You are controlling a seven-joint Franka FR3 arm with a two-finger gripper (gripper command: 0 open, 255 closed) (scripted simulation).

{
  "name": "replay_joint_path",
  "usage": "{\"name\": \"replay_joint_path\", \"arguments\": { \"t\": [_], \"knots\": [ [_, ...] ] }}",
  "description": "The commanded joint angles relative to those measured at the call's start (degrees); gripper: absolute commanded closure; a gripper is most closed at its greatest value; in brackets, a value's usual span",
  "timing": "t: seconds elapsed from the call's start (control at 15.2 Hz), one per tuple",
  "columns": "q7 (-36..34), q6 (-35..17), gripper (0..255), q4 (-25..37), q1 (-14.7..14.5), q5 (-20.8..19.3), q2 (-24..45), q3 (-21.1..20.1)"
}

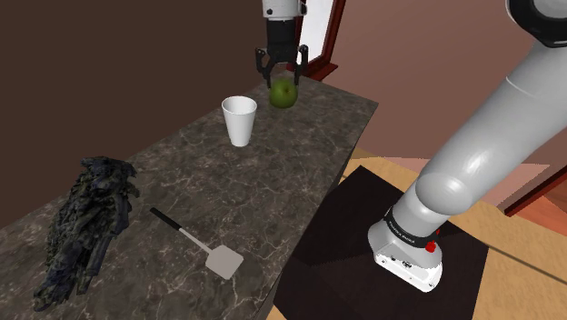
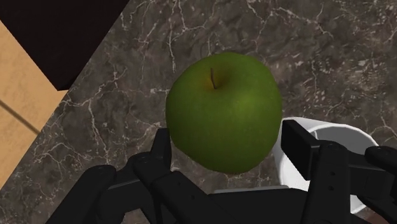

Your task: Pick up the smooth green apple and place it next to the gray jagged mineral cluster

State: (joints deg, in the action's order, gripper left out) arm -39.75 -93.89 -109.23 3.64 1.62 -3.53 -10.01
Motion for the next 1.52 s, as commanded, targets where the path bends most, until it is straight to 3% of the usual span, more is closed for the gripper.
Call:
{"name": "replay_joint_path", "arguments": {
  "t": [0.0,0.33,0.86,1.45],
  "knots": [
    [0.0,1.7,255,1.5,0.0,0.0,-0.2,0.0],
    [-0.1,5.4,255,5.1,0.0,0.0,-0.2,0.0],
    [-10.2,4.6,255,1.9,-4.9,3.3,-3.2,-5.6],
    [-22.6,3.7,255,3.2,-10.6,6.1,-2.1,-12.7]
  ]
}}
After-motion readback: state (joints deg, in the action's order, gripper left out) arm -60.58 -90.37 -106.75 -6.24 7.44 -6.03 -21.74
